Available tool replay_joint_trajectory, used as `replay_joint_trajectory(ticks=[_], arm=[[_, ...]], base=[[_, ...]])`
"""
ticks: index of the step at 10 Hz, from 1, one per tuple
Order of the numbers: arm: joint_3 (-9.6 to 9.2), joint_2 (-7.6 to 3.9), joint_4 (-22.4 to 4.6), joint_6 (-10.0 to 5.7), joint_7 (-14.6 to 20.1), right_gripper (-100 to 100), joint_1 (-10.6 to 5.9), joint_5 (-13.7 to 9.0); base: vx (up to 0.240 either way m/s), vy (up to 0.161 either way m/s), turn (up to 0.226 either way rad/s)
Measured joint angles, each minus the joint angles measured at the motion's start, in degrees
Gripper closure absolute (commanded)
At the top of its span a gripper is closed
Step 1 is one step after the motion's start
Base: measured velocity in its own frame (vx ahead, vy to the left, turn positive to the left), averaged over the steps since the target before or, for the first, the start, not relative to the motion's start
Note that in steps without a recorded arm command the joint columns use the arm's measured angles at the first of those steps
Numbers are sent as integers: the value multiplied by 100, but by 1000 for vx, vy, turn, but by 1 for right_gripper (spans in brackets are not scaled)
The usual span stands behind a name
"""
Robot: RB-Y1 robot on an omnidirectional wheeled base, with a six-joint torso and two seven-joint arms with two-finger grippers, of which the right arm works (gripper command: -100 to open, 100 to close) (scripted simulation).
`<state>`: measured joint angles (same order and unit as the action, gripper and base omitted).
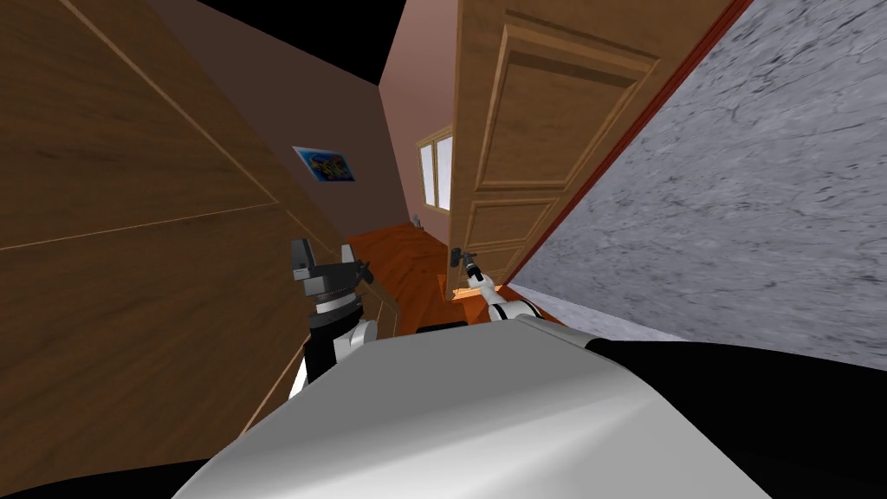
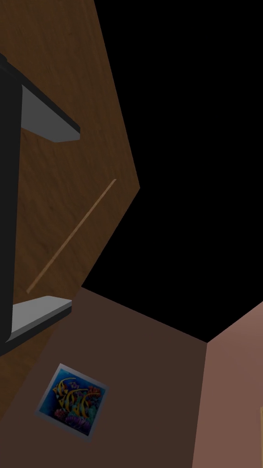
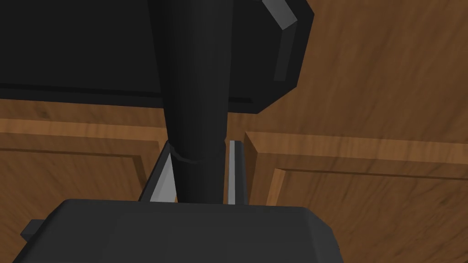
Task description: Push the door open
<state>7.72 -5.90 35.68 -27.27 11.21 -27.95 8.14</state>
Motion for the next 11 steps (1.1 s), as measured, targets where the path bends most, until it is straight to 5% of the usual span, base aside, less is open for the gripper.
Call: replay_joint_trajectory(ticks=[1,4,5,6,9,11], arm=[[-7,44,166,88,-45,100,101,3],[98,53,107,73,-193,100,31,-35],[188,5,-257,-56,-256,100,-182,-73],[145,7,48,30,-239,100,-9,-57],[270,68,69,88,-429,100,-4,-100],[381,13,-53,-14,-542,100,-64,-142]], base=[[152,-35,-46],[131,-61,-72],[105,-34,-22],[150,-69,-119],[159,-41,-105],[161,-38,-137]])
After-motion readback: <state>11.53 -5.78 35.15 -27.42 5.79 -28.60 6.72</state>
